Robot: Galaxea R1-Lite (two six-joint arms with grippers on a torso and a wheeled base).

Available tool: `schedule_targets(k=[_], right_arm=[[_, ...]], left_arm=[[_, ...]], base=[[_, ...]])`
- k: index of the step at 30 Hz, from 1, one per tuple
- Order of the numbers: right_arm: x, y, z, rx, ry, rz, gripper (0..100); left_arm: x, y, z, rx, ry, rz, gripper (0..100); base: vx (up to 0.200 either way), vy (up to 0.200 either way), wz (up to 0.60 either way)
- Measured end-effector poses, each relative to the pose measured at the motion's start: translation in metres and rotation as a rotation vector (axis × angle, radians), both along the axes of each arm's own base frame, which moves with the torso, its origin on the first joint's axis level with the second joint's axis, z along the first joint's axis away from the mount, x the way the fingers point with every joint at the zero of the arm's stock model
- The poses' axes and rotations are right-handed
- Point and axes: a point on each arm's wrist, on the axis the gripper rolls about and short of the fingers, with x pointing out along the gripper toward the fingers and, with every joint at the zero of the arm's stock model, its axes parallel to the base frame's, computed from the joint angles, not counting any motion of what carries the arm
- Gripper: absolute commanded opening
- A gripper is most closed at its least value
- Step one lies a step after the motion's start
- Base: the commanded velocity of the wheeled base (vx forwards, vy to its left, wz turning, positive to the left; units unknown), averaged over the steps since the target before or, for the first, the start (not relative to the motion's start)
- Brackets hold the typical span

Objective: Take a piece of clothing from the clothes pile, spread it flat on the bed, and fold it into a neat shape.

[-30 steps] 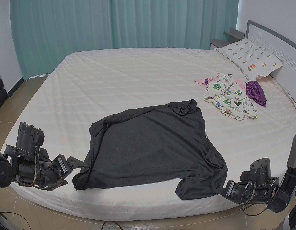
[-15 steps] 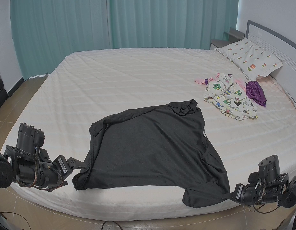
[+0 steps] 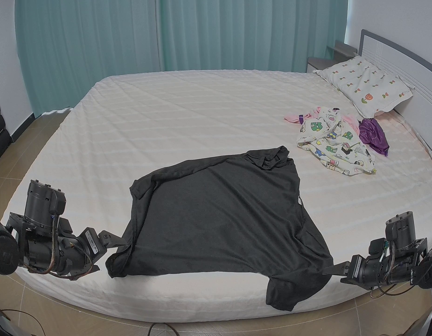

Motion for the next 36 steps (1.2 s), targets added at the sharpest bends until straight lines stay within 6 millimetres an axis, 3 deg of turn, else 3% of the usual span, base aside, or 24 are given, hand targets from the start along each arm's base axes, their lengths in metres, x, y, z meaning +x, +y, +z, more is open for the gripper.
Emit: schedule_targets(k=[36], right_arm=[[0.007,0.001,-0.002,0.014,-0.031,-0.011,100]], left_arm=[[0.017,-0.01,-0.014,-0.027,0.069,0.046,100]], base=[[0.0,0.0,0.0]])
